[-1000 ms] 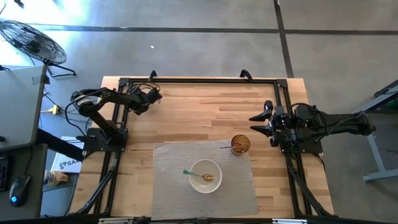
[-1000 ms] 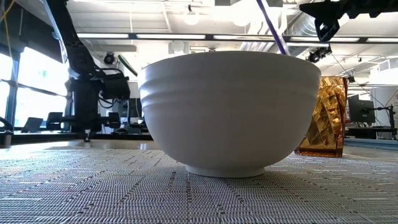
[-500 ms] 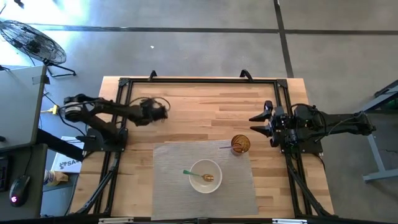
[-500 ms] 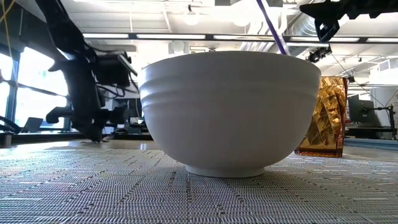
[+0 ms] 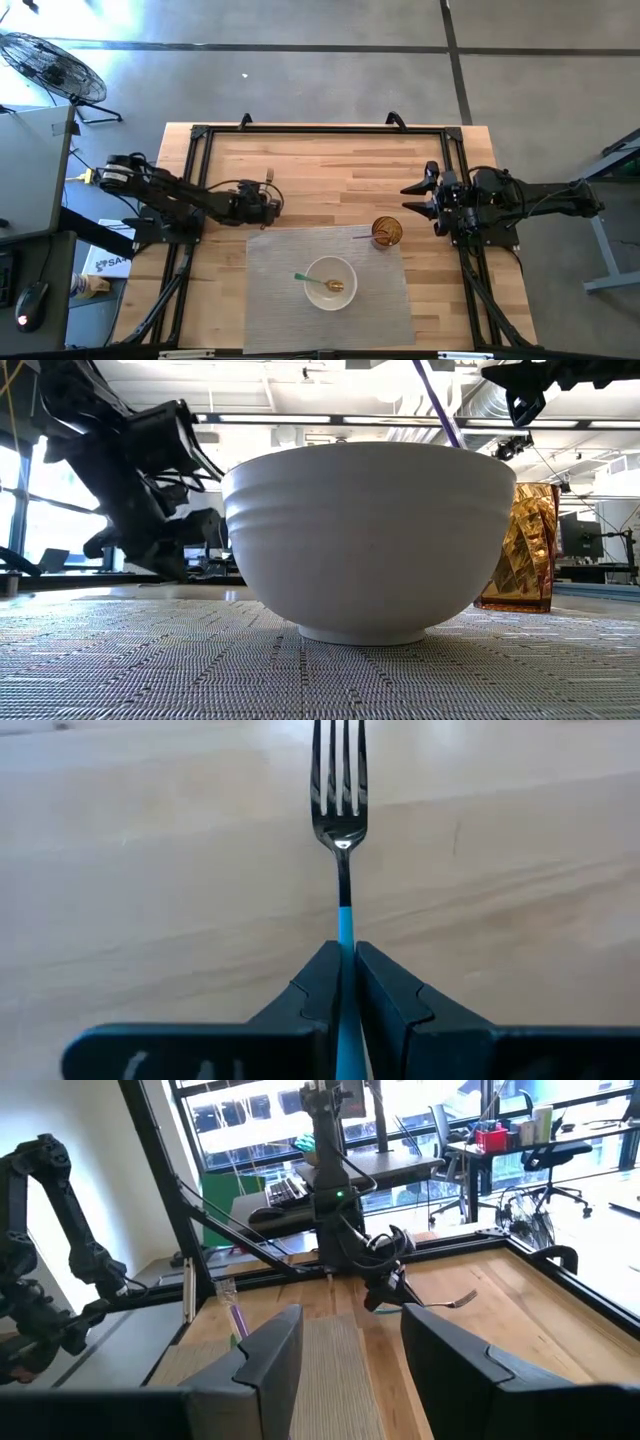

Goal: Pick & Place Utensil
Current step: Put the blue fork into the white bowl on the gray mat

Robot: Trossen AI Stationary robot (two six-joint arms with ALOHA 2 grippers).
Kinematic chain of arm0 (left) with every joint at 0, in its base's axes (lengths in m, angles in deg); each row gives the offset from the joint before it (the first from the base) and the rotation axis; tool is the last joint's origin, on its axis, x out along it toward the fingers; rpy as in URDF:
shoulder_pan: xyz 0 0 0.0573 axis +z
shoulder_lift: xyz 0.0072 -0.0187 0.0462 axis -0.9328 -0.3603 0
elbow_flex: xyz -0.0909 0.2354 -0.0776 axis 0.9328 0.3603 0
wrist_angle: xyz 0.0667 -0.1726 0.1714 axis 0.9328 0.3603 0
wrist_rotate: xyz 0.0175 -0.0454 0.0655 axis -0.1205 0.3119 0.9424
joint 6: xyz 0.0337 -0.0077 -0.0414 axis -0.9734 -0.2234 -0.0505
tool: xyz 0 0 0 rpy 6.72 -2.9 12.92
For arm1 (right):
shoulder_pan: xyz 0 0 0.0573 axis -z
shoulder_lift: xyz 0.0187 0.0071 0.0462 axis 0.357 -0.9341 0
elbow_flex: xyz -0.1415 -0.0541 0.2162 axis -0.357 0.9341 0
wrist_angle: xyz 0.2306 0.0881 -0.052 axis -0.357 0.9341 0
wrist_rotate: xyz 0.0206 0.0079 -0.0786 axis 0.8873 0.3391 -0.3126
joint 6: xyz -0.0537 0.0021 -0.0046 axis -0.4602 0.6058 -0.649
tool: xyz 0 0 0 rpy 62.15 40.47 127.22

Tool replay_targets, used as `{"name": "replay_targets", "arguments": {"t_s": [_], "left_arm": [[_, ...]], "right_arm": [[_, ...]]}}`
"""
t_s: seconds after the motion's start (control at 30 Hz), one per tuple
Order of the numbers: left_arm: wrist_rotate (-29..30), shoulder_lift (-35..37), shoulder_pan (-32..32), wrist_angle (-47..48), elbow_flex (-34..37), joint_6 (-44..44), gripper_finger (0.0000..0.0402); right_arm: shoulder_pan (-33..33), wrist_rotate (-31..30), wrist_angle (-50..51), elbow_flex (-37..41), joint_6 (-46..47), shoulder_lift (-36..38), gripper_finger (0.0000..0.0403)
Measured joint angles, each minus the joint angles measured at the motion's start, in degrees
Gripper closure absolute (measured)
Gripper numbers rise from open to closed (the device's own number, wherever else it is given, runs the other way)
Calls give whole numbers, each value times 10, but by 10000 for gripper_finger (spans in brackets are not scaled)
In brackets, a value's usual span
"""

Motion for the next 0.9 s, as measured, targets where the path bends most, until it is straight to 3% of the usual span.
{"name": "replay_targets", "arguments": {"t_s": [0.73, 0.9], "left_arm": [[45, -76, 2, -71, -1, -16, 375], [46, -80, 2, -73, -1, -15, 335]], "right_arm": [[0, 0, -2, 0, 6, 0, 238], [0, -3, -2, 0, 6, 0, 238]]}}
